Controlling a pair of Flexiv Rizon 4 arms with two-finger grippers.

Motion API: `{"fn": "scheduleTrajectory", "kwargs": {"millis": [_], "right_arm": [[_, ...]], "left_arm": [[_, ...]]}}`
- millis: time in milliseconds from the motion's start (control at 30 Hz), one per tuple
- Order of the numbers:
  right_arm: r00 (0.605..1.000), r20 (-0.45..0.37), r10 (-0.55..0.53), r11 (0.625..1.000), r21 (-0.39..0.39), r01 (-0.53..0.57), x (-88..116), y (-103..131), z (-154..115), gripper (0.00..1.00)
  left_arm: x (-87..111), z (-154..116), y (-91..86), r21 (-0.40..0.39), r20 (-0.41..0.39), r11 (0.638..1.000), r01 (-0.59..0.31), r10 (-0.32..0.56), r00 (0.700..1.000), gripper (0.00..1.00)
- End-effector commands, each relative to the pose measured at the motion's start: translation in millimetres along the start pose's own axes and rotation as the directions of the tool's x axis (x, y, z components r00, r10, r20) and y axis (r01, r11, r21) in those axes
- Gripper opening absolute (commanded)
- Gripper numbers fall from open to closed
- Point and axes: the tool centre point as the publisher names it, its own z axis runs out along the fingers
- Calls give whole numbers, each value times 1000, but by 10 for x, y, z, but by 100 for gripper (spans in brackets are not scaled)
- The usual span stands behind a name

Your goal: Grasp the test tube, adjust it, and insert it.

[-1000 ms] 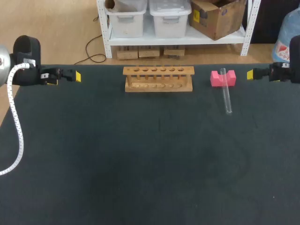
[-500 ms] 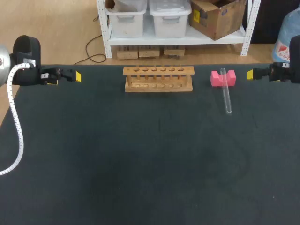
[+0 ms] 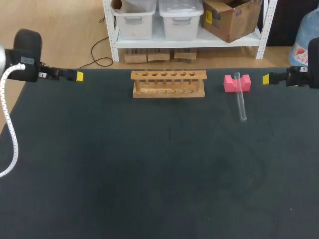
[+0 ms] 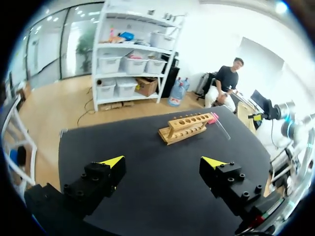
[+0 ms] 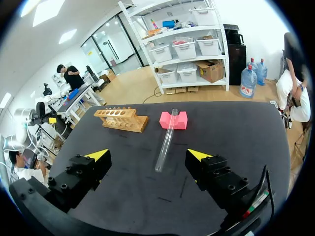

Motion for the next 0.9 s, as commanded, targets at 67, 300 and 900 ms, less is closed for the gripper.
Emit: {"fn": "scheduleTrajectory", "kwargs": {"millis": [67, 300, 900], "right_arm": [[1000, -1, 0, 1000, 7, 0, 2, 14, -12, 100], [1000, -1, 0, 1000, 7, 0, 2, 14, -12, 100], [1000, -1, 0, 1000, 7, 0, 2, 14, -12, 100]], "left_arm": [[-22, 74, 157, 295, 109, 948, -116, 87, 990, 100], [-96, 135, 237, 394, 200, 886, -246, 178, 963, 100], [-42, 566, 312, 479, 234, 817, -321, 234, 944, 100]]}}
